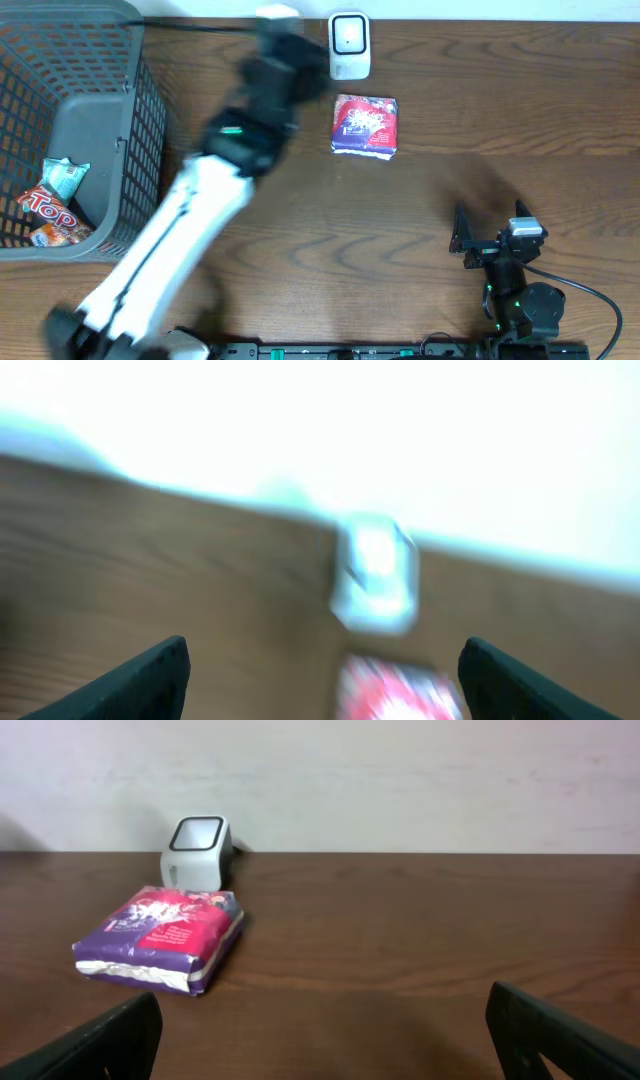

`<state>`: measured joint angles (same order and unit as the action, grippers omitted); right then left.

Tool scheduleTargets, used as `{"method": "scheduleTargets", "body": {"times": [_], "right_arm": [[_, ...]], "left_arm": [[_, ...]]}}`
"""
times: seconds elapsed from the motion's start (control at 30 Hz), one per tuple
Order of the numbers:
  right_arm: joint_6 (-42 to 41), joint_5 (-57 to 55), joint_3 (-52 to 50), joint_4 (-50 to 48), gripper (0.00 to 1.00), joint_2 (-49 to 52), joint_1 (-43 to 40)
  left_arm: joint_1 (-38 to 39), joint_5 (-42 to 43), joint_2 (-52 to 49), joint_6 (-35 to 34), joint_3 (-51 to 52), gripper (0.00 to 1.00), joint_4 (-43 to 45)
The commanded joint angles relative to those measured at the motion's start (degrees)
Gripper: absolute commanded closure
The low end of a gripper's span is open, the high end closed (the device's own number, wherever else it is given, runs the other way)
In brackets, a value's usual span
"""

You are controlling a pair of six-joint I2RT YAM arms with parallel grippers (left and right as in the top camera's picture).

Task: Scan the item barcode
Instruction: 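Regrasp Carefree pack, move it under scanner, set it down, then reach left gripper into basket and grasp red chocolate wrapper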

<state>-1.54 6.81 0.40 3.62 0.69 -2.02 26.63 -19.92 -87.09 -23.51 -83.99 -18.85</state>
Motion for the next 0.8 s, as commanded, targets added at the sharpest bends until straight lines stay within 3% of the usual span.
{"method": "scheduleTargets", "body": {"times": [0.0,0.37,0.77], "right_arm": [[-0.8,0.0,-0.1,0.2,0.01,-0.3,-0.3],[-0.8,0.0,-0.1,0.2,0.01,-0.3,-0.3],[-0.8,0.0,-0.1,0.2,0.01,-0.3,-0.3]], "left_arm": [[-8.9,-6.5,4.3,1.2,-0.4,0.14,-0.8],[-42.6,-6.5,5.7,0.3,-0.4,0.14,-10.7],[-58.0,-6.0,-5.8,0.3,0.0,0.14,-25.2]]}}
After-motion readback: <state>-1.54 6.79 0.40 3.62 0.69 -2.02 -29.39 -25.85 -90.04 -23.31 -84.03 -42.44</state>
